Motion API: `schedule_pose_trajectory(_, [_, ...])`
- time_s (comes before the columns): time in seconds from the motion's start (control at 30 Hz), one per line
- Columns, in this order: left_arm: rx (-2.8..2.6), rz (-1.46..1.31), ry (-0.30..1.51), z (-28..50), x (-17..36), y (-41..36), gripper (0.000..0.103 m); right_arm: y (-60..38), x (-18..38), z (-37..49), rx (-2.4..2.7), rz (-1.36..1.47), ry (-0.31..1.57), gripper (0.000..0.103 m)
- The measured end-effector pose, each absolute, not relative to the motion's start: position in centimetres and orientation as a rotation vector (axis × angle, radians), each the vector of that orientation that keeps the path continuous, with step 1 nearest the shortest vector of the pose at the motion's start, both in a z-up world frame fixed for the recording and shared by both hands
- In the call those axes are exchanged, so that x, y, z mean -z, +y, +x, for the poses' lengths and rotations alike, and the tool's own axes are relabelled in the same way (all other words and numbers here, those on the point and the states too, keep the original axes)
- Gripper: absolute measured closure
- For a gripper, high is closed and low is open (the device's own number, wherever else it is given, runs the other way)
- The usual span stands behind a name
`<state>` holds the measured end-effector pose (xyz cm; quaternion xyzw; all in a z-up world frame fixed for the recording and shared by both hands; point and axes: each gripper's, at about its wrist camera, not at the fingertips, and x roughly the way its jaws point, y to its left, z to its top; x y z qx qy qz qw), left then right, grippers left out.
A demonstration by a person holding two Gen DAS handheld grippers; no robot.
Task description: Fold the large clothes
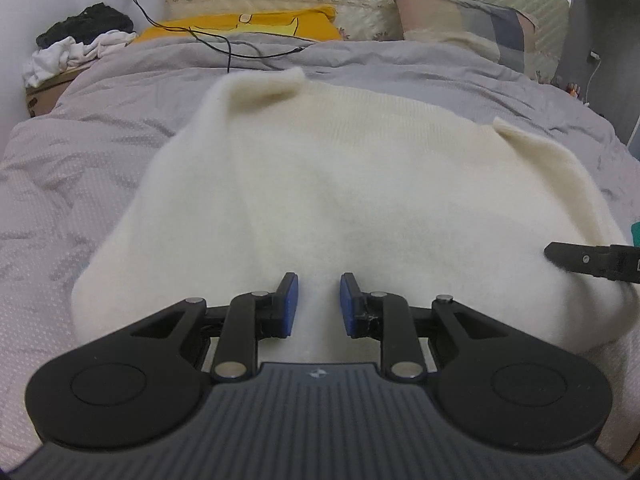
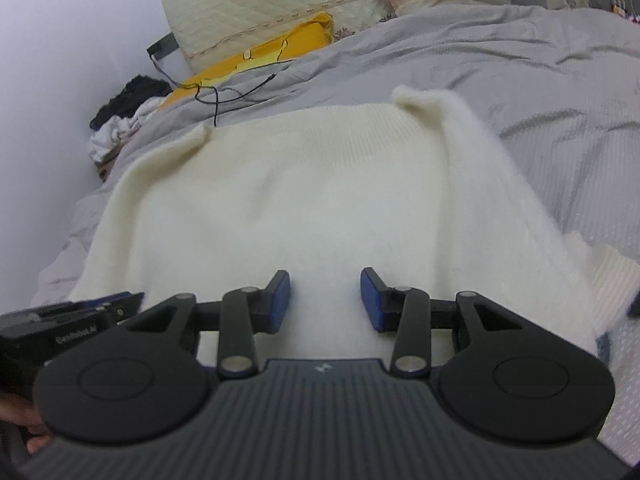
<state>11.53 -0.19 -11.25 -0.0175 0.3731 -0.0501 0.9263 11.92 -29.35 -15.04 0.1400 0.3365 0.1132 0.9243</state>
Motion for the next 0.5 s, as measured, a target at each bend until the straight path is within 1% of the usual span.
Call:
schedule_pose_trajectory(0.1, [0.106,-0.089,0.77,11.1,10.4,0.7,0.075,-29.7,14.4,11.0,-0.216,0.335,0.692,0.061])
schedule_pose_trajectory(0.23, [0.116,-0.163,0.769,10.6,9.3,1.6,0.07,-30.1,13.4,9.3,-0.222,0.381,0.69,0.06])
schedule_pose_trajectory(0.3, [0.122,-0.195,0.768,10.1,9.0,1.9,0.07,-30.3,13.0,8.7,-0.226,0.413,0.693,0.057])
schedule_pose_trajectory(0.33, [0.127,-0.202,0.765,9.8,8.9,1.9,0.069,-30.4,12.9,8.4,-0.234,0.447,0.697,0.048])
schedule_pose_trajectory(0.37, [0.13,-0.207,0.762,9.5,8.7,1.9,0.069,-30.6,13.0,8.1,-0.251,0.503,0.706,0.032])
schedule_pose_trajectory(0.4, [0.131,-0.217,0.762,9.2,8.6,1.9,0.068,-30.7,13.1,7.8,-0.272,0.552,0.711,0.023])
schedule_pose_trajectory(0.43, [0.134,-0.236,0.762,8.8,8.5,2.0,0.064,-30.8,13.2,7.5,-0.302,0.591,0.715,0.013])
schedule_pose_trajectory(0.5, [0.152,-0.288,0.768,8.1,8.4,2.3,0.06,-30.4,13.5,7.1,-0.326,0.617,0.749,0.012])
